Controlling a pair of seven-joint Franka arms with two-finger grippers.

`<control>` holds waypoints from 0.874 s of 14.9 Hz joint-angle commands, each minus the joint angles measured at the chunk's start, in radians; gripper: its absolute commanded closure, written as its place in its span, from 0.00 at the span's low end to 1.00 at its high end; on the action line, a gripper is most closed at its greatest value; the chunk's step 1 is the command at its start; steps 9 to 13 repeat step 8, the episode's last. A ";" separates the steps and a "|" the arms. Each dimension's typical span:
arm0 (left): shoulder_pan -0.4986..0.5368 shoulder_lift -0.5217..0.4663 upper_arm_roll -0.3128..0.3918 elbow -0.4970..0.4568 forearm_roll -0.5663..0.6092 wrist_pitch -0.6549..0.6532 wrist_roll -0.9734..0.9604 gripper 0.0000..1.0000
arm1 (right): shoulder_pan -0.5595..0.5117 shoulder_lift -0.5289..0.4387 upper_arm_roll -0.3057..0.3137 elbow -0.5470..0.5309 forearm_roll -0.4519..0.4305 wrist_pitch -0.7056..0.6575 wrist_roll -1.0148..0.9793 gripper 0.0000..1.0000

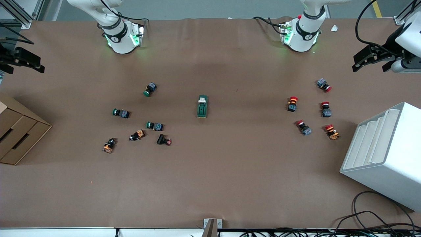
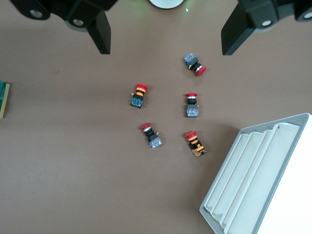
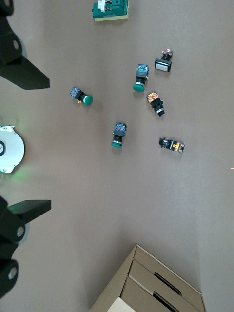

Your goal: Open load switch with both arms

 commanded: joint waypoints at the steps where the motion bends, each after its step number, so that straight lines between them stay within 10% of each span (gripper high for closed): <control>1: -0.001 -0.003 -0.008 0.004 0.001 0.013 -0.007 0.00 | 0.016 -0.032 -0.020 -0.058 0.006 0.028 -0.001 0.00; 13: -0.004 0.024 -0.011 0.032 0.003 0.006 -0.009 0.00 | 0.016 -0.070 -0.023 -0.106 0.017 0.037 -0.001 0.00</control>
